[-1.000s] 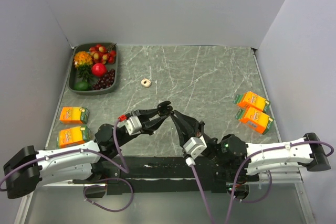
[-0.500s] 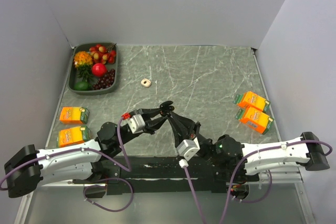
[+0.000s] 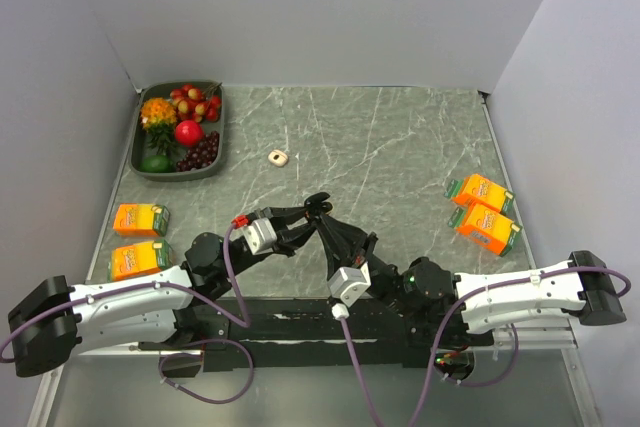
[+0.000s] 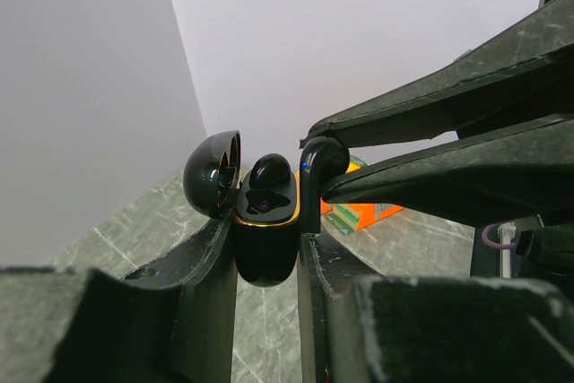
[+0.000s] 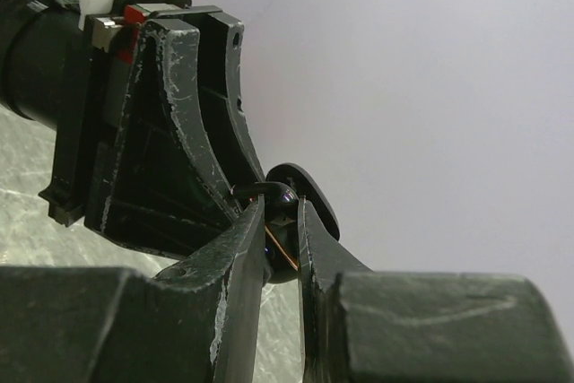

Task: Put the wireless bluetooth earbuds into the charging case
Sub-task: Place the earbud in the charging case.

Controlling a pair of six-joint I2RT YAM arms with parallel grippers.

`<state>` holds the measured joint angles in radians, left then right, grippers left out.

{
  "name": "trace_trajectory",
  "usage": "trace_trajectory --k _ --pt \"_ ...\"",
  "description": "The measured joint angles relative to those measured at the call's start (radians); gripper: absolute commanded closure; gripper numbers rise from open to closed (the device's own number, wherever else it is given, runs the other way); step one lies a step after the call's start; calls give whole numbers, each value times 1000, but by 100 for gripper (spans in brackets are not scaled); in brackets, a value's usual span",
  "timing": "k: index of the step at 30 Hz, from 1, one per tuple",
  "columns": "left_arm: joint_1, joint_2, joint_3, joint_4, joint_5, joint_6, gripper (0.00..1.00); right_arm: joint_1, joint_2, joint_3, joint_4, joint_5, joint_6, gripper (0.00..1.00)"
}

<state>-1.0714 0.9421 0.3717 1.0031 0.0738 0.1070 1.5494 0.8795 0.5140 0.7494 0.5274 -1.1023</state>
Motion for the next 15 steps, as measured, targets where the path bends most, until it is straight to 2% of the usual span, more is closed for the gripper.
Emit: trace_trajectory --k 15 --pt "-10 0 0 0 -3 0 99 -30 13 0 35 15 -23 100"
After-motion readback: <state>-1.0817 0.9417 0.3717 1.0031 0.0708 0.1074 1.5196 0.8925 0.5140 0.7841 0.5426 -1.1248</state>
